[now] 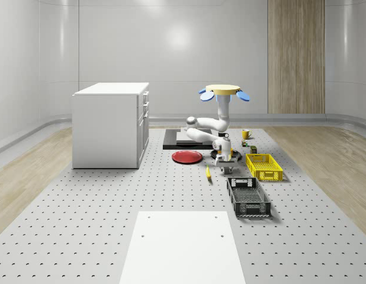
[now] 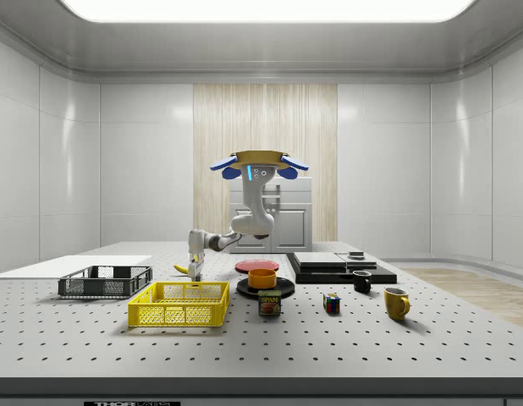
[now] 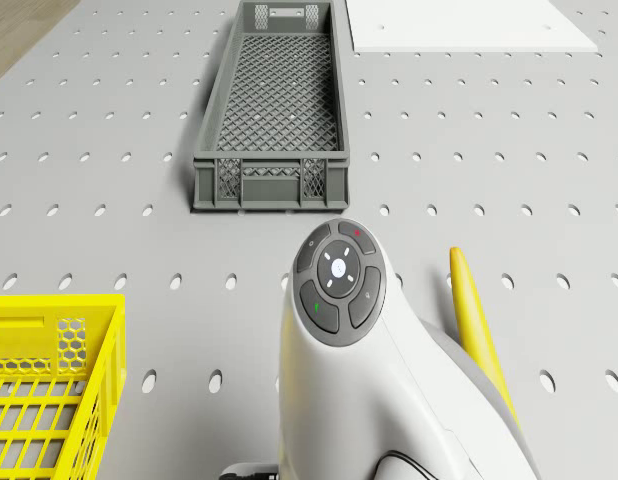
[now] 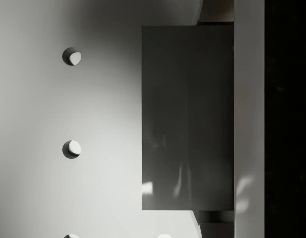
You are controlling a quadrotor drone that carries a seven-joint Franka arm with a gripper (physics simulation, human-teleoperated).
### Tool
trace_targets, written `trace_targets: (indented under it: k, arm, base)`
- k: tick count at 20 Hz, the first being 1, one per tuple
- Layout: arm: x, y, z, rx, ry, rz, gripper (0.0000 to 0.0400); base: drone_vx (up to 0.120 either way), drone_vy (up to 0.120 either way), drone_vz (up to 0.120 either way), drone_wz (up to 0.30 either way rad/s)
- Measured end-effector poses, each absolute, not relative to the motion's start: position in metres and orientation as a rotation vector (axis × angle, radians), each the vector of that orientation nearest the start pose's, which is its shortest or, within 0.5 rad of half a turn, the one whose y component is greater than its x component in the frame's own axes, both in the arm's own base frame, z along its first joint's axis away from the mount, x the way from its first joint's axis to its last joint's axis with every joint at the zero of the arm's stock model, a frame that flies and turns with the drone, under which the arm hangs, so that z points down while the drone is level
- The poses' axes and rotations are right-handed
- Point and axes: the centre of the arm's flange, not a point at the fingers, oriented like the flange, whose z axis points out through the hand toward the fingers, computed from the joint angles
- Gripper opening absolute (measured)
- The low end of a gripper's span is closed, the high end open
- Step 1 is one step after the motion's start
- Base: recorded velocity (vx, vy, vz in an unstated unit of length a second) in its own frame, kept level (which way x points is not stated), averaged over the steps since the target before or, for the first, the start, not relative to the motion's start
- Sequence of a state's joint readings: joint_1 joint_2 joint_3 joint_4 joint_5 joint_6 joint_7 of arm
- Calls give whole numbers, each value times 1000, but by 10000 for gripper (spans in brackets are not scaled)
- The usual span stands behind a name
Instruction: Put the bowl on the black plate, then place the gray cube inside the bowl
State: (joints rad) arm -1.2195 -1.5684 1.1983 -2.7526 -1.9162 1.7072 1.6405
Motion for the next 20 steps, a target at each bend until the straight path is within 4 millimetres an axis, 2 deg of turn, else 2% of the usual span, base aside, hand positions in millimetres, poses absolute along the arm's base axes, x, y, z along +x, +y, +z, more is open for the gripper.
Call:
trace_targets:
  k: [5, 13, 20]
  arm:
    - [327, 24, 553, 1, -2, 786, 270]
    - [327, 24, 550, 1, -2, 786, 253]
    - [327, 24, 526, 1, -2, 786, 251]
  base:
    - [0, 0, 0, 0]
    - [0, 0, 5, 0]
    - [0, 0, 120, 0]
